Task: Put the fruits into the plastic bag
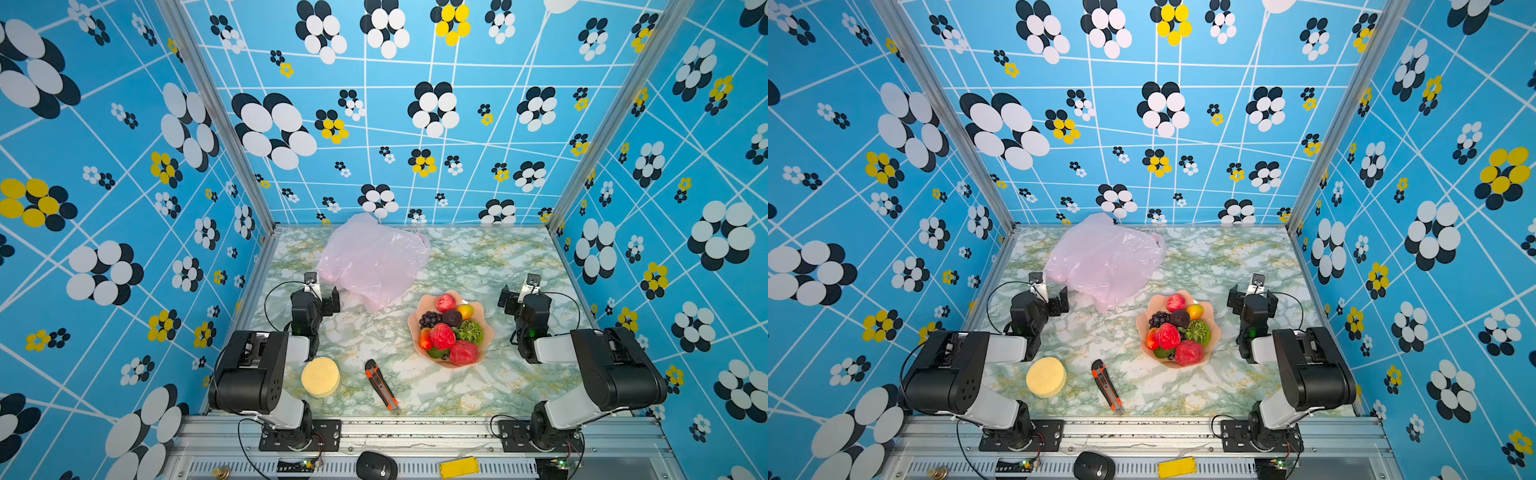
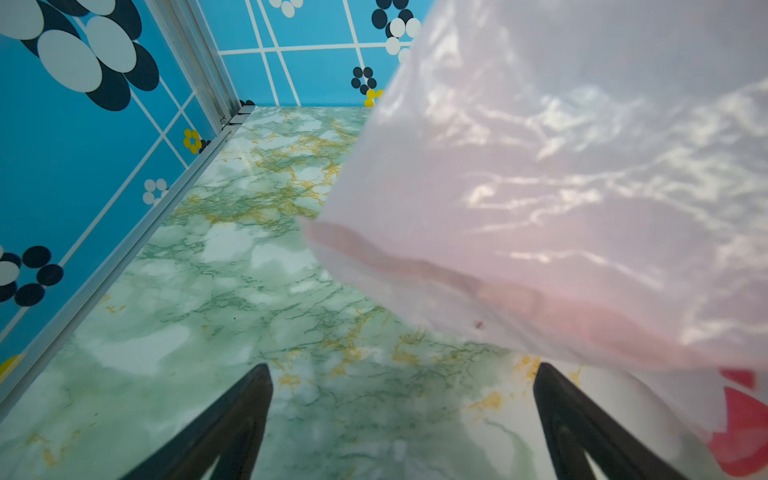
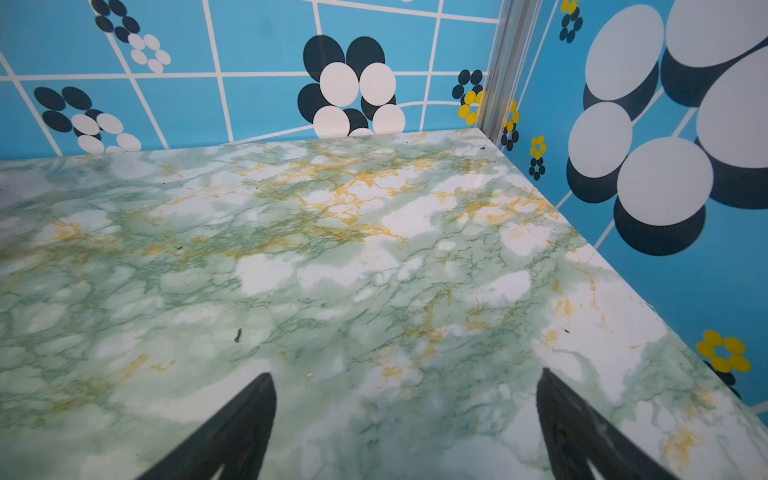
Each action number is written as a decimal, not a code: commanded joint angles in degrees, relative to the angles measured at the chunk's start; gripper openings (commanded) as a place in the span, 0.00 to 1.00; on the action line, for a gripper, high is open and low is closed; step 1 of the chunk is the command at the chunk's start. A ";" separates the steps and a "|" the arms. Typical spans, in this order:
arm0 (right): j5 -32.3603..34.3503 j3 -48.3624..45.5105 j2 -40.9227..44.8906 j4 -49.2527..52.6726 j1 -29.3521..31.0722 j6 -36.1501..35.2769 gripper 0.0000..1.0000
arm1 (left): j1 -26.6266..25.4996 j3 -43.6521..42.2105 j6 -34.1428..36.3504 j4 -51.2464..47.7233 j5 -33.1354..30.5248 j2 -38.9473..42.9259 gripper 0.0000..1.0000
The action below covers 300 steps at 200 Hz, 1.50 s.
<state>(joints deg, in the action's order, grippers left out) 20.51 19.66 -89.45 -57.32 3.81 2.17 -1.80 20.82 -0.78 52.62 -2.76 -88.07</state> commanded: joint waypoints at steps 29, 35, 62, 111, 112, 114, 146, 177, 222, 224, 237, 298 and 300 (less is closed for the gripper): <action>0.23 0.98 -0.20 0.85 -0.39 0.48 0.99 | 0.13 1.17 0.78 -0.59 0.73 -0.43 0.99; 0.23 1.00 -0.20 0.76 -0.43 0.53 0.99 | 0.13 1.24 0.77 -0.59 0.74 -0.43 0.99; 0.23 1.00 -0.20 0.77 -0.39 0.48 0.99 | 0.09 1.22 0.78 -0.59 0.74 -0.43 0.99; 0.25 0.99 -0.20 0.76 -0.39 0.51 0.99 | 0.13 1.20 0.78 -0.66 0.74 -0.44 0.99; 0.24 0.99 -0.20 0.78 -0.39 0.49 0.99 | 0.13 1.18 0.78 -0.62 0.74 -0.44 0.99; 0.23 0.97 -0.24 0.80 -0.41 0.47 0.99 | 0.13 1.18 0.78 -0.60 0.74 -0.43 0.99; 0.27 1.00 -0.19 0.78 -0.39 0.46 0.99 | 0.13 1.17 0.77 -0.59 0.74 -0.42 0.99; 0.23 1.01 -0.18 0.79 -0.47 0.47 1.00 | 0.13 1.16 0.78 -0.59 0.74 -0.43 0.99; 0.23 1.01 -0.20 0.81 -0.46 0.53 0.99 | 0.13 1.18 0.74 -0.61 0.74 -0.43 0.99; 0.21 1.00 -0.20 0.78 -0.43 0.48 0.99 | 0.13 1.23 0.77 -0.59 0.74 -0.43 0.99; 0.14 0.99 -0.20 0.81 -0.39 0.48 0.99 | 0.09 1.18 0.78 -0.59 0.74 -0.44 0.99; -4.63 0.31 -0.22 -0.44 -0.19 -1.86 0.99 | 0.75 1.33 0.51 -0.85 2.05 -0.43 0.99; -4.70 0.49 -0.23 -0.01 -0.14 -1.79 0.99 | 0.75 1.31 0.51 -0.85 2.04 -0.43 0.99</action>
<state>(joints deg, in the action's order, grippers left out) 16.62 19.33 -89.45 -58.04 3.77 0.84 -1.63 20.82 -0.78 52.62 -2.39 -88.07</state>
